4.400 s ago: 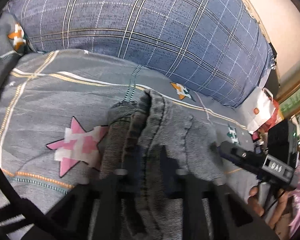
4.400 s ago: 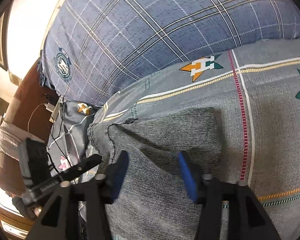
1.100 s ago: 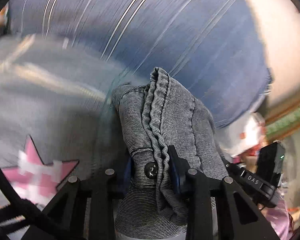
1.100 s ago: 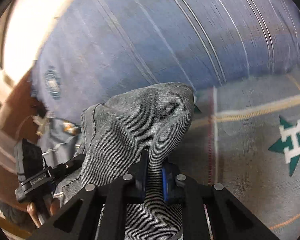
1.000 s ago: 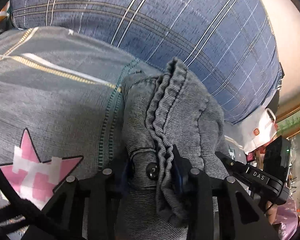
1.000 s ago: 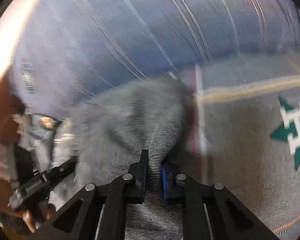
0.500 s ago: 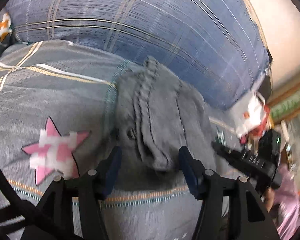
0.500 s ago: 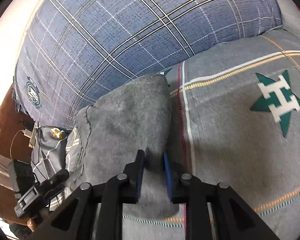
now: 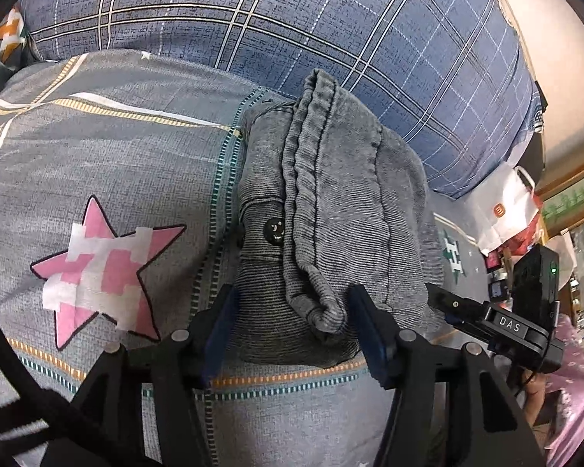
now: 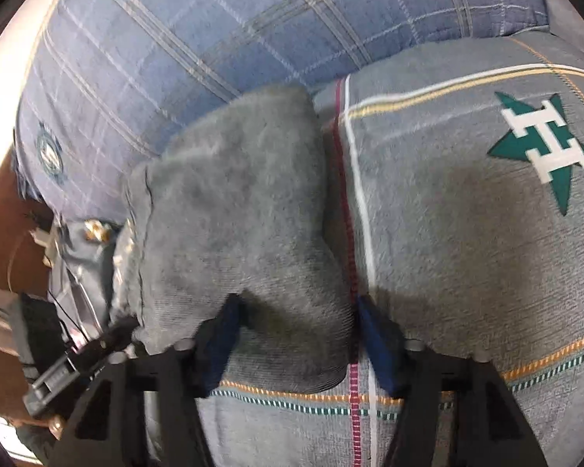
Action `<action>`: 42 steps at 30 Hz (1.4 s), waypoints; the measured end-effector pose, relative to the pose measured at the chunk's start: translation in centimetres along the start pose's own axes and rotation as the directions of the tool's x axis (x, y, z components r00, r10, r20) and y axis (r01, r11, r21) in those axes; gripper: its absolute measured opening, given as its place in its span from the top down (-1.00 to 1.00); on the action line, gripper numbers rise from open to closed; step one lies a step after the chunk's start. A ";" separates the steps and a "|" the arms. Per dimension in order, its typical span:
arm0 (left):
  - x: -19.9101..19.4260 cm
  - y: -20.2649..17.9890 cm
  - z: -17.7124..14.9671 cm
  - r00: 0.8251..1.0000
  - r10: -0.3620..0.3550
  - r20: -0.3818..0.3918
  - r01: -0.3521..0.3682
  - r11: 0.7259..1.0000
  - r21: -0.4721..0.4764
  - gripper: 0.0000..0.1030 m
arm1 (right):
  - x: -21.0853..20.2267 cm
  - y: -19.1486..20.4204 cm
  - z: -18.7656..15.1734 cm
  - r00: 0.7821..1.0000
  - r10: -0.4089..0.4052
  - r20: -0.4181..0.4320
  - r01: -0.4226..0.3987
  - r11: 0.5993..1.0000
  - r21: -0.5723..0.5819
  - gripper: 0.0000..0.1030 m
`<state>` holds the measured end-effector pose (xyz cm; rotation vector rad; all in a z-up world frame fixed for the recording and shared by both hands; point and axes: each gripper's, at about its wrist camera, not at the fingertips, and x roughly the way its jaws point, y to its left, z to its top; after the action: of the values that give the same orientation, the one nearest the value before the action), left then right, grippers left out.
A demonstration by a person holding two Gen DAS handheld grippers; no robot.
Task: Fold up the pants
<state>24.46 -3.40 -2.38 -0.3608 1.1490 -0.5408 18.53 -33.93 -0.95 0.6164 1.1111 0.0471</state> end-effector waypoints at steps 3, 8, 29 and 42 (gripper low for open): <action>0.3 -0.1 0.0 1.000 0.002 0.004 -0.002 1.000 -0.002 -0.17 | 0.3 0.6 -0.2 0.999 -0.035 -0.004 0.035 0.999 -0.038 0.11; 0.0 0.0 -0.4 1.000 0.004 0.008 -0.004 1.000 -0.004 -0.16 | 0.7 0.8 -0.6 0.996 -0.082 -0.017 0.081 0.994 -0.067 0.29; -0.9 0.4 -0.1 0.999 0.008 0.041 -0.007 1.000 -0.023 -0.38 | -1.6 -0.5 0.7 0.993 0.094 0.069 -0.097 0.994 0.041 0.26; -1.4 -0.7 0.5 0.992 0.073 0.100 -0.073 0.997 -0.004 -0.39 | -1.9 -0.2 1.5 0.975 0.084 0.203 -0.090 0.996 0.018 -0.37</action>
<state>24.40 -3.17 -0.80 -0.3413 1.0620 -0.4532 18.91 -35.39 1.01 0.6788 0.8885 0.0440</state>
